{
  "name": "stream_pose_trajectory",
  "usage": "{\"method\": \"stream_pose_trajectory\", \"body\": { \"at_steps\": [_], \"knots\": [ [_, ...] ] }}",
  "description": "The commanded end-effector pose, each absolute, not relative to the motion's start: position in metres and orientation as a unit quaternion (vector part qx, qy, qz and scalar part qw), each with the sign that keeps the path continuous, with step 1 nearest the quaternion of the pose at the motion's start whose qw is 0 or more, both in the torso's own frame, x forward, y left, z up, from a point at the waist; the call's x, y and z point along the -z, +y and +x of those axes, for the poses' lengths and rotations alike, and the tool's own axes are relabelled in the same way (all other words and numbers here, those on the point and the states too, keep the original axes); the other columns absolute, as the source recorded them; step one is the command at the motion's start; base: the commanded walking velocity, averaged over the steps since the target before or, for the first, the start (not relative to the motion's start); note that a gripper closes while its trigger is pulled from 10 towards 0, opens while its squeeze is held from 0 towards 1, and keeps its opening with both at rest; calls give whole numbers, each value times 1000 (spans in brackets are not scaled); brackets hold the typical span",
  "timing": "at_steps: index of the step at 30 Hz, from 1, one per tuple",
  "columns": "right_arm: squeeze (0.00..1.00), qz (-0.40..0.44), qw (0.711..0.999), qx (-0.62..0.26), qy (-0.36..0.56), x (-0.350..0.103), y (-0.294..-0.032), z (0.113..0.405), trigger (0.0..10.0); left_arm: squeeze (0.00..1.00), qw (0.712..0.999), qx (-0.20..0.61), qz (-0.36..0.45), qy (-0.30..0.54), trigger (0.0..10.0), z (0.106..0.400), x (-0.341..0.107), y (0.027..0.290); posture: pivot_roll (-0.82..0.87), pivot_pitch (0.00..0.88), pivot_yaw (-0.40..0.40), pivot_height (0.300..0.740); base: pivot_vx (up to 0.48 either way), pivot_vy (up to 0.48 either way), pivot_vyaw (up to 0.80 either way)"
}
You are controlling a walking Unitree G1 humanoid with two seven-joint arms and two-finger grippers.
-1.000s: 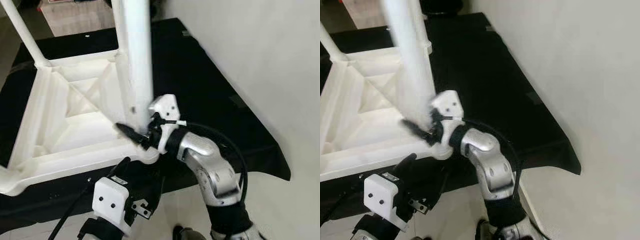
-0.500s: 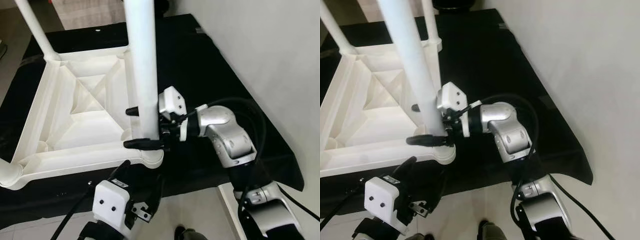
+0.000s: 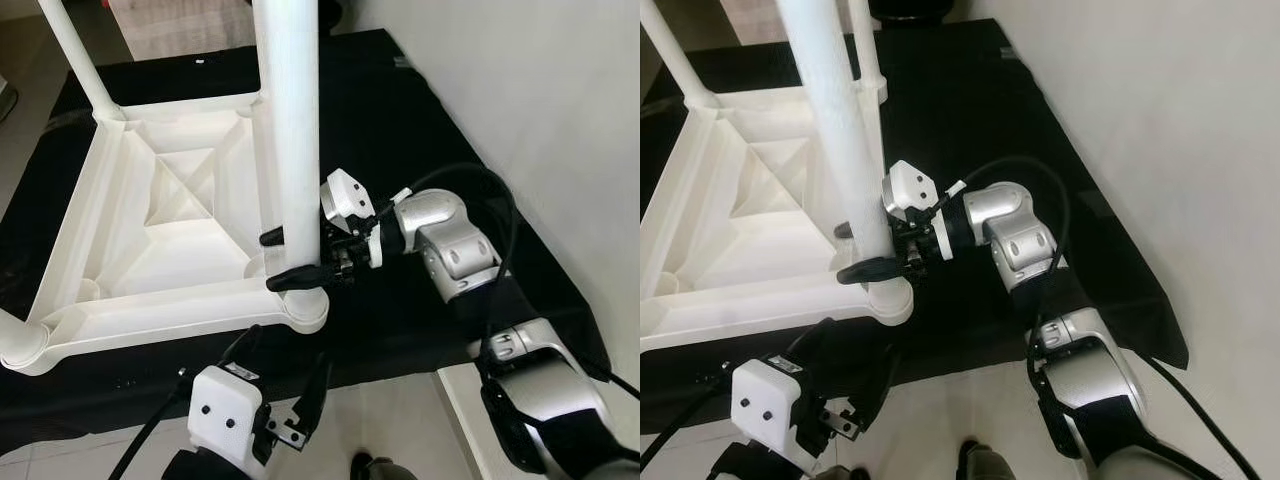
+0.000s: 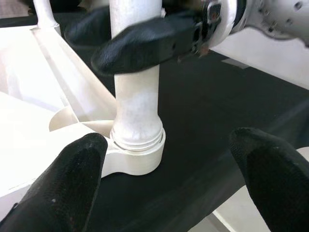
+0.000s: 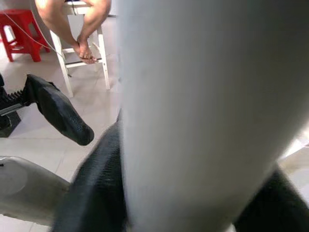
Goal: Building children table
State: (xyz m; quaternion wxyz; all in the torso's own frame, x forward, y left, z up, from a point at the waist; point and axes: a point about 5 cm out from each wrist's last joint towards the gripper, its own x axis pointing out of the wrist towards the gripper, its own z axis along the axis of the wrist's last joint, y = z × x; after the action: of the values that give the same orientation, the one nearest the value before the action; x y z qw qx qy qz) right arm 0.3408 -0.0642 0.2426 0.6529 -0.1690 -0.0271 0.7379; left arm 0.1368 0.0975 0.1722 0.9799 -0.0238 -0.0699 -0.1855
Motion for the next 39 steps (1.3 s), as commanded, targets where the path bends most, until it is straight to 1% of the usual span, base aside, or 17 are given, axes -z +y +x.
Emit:
{"method": "stream_pose_trajectory", "body": {
  "at_steps": [1, 8, 10, 11, 12, 13, 14, 15, 17, 20, 24, 25, 29, 30, 31, 32, 39],
  "knots": [
    [0, -180, 655, -733, -32, -246, -62, 343, 0, 0, 980, 187, -21, -63, 10000, 134, -172, 97, 44, 232, -16, 740, 0, 0, 0],
    [0, -171, 692, -699, -48, -245, -72, 348, 0, 0, 980, 188, -23, -63, 10000, 134, -173, 97, 30, 237, -19, 740, 0, 0, 0],
    [0, -137, 767, -623, -66, -243, -72, 344, 0, 0, 980, 188, -25, -65, 10000, 135, -173, 97, 13, 243, -31, 740, 0, 0, 0],
    [0, -137, 767, -623, -66, -243, -72, 344, 0, 0, 980, 188, -25, -65, 10000, 135, -173, 97, 13, 243, -31, 740, 0, 0, 0],
    [0, -137, 855, -493, -81, -238, -64, 341, 0, 0, 980, 189, -25, -65, 10000, 135, -173, 97, 9, 247, -30, 740, 0, 0, 0],
    [0, -137, 855, -493, -81, -238, -64, 341, 0, 0, 980, 189, -25, -65, 10000, 135, -173, 97, 9, 247, -30, 740, 0, 0, 0],
    [0, -81, 923, -371, -57, -224, -54, 321, 0, 0, 979, 190, -26, -65, 10000, 135, -174, 98, -2, 251, -21, 740, 0, 0, 0],
    [0, -65, 951, -298, -48, -216, -47, 302, 0, 0, 979, 192, -25, -66, 10000, 136, -174, 99, -3, 256, -9, 740, 0, 0, 0],
    [0, -65, 951, -298, -48, -216, -47, 302, 0, 0, 979, 192, -25, -66, 10000, 136, -174, 99, -3, 256, -9, 740, 0, 0, 0],
    [0, -31, 951, -305, -40, -211, -22, 287, 0, 0, 978, 196, -25, -65, 10000, 138, -173, 100, -7, 235, 0, 740, 0, 0, 0],
    [0, -30, 934, -353, -44, -215, -7, 298, 0, 0, 978, 198, -24, -66, 10000, 140, -172, 100, -7, 225, -6, 740, 0, 0, 0],
    [0, -27, 929, -365, -46, -216, -5, 298, 10000, 0, 978, 195, -23, -67, 10000, 140, -172, 100, -4, 227, -12, 740, 0, 0, 0],
    [0, -20, 905, -420, -57, -222, -1, 297, 10000, 0, 979, 189, -22, -69, 10000, 140, -173, 101, -3, 228, -11, 740, 0, 0, 0],
    [200, -17, 886, -458, -68, -227, 0, 297, 10000, 0, 980, 188, -21, -69, 10000, 140, -173, 102, -3, 227, -10, 740, 0, 0, 0],
    [200, -17, 886, -458, -68, -227, 0, 297, 10000, 0, 980, 188, -21, -69, 10000, 140, -173, 102, -3, 227, -10, 740, 0, 0, 0],
    [1000, -7, 868, -491, -72, -233, -2, 294, 10000, 0, 979, 190, -22, -69, 10000, 140, -173, 102, -4, 226, -9, 740, 0, 0, 0],
    [1000, -40, 807, -579, -108, -259, -26, 303, 10000, 0, 979, 193, -24, -67, 10000, 140, -172, 101, 5, 228, -16, 740, 0, 0, 0]
  ]
}}
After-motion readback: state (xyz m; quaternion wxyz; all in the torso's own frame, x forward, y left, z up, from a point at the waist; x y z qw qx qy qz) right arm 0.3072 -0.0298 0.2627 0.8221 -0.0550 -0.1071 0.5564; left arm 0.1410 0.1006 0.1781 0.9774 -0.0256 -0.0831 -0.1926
